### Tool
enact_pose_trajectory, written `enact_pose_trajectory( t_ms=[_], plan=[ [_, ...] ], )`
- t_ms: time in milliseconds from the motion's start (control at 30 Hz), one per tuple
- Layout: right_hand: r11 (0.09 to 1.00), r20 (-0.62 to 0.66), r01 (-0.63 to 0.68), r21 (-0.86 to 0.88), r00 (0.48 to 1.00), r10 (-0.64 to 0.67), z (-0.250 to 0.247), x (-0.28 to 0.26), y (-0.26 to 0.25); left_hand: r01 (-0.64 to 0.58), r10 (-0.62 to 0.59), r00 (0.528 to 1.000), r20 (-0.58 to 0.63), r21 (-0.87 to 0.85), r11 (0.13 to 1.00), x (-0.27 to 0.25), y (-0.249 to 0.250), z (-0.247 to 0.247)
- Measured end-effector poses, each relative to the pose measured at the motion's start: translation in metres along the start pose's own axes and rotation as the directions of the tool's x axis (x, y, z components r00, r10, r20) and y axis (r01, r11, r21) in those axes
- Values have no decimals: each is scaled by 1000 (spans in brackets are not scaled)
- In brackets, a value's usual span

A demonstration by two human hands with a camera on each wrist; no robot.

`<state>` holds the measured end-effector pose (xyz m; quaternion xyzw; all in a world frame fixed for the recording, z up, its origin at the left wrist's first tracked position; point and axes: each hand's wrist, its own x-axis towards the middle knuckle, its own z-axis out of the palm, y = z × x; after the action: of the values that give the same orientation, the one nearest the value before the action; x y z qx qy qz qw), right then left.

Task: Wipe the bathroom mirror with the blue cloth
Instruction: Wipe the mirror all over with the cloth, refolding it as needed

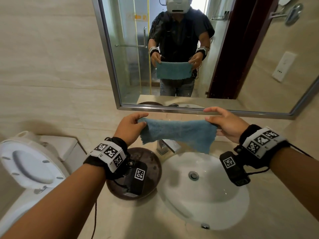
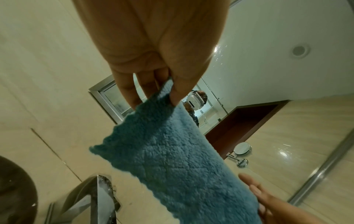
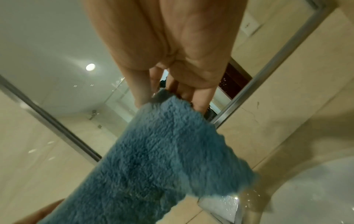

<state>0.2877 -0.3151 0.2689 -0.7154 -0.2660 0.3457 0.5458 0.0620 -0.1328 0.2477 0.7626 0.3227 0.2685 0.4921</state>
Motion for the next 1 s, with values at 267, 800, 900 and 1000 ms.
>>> enact_pose_trajectory(
  t_ms=[267,800,900,1000],
  plan=[
    [763,3,172,-623,976,-218,6,3,-7,-84,105,993,-48,325,942,5,-6,-5],
    [983,142,-76,-168,985,100,69,3,10,86,-96,980,176,61,994,-13,14,55],
    [980,246,-10,-198,967,59,72,1,14,77,-84,958,275,36,996,-17,14,61],
    [967,295,87,-240,955,-13,75,0,18,88,-84,938,337,4,996,-21,14,57]
  ],
)
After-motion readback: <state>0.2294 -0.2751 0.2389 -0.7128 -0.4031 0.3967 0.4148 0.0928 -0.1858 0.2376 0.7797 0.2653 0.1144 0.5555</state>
